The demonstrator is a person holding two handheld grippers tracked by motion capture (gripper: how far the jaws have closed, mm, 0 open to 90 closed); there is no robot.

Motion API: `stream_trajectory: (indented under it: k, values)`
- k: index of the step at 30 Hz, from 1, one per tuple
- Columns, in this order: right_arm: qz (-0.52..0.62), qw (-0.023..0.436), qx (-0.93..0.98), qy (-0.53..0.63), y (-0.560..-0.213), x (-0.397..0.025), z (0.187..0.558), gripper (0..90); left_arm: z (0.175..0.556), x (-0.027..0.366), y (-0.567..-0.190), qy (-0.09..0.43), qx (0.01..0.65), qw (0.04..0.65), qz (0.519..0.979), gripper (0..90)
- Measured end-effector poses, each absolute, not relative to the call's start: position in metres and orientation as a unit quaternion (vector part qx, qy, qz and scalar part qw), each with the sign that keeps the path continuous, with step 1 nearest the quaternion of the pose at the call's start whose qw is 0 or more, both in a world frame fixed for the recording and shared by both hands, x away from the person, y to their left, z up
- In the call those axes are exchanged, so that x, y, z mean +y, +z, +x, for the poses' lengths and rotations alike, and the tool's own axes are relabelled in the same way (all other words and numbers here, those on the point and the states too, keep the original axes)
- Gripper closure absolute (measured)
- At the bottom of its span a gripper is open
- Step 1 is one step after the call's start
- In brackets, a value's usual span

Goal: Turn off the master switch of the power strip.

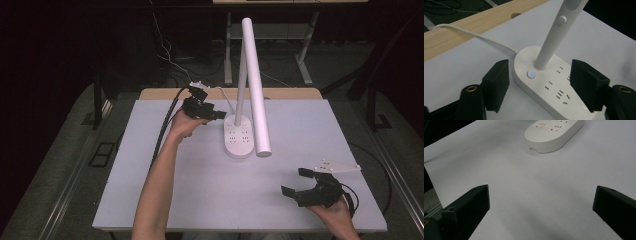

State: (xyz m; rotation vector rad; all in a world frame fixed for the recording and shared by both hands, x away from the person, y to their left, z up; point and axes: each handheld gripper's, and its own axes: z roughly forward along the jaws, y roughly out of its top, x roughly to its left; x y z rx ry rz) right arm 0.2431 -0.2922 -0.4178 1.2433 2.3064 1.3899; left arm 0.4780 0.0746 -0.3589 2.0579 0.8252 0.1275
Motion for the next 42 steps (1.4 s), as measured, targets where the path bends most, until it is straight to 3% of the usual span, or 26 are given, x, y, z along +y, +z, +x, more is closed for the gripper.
stream_trajectory:
  k: [12, 21, 25, 42]
  values:
    - [0.417, 0.084, 0.776, 0.467, -0.418, -0.291, 0.243, 0.4, 0.485, 0.068, -0.371, 0.045, 0.356, 0.454, 0.815, 64.3]
    - [0.413, 0.086, 0.777, 0.467, -0.418, -0.291, 0.242, 0.4, 0.488, 0.061, -0.382, 0.030, 0.367, 0.449, 0.814, 78.5]
    - [0.414, 0.085, 0.777, 0.467, -0.418, -0.291, 0.242, 0.4, 0.490, 0.059, -0.386, 0.021, 0.378, 0.458, 0.805, 88.7]
    - [0.414, 0.084, 0.778, 0.466, -0.418, -0.291, 0.243, 0.4, 0.494, 0.048, -0.403, 0.029, 0.394, 0.453, 0.799, 89.9]
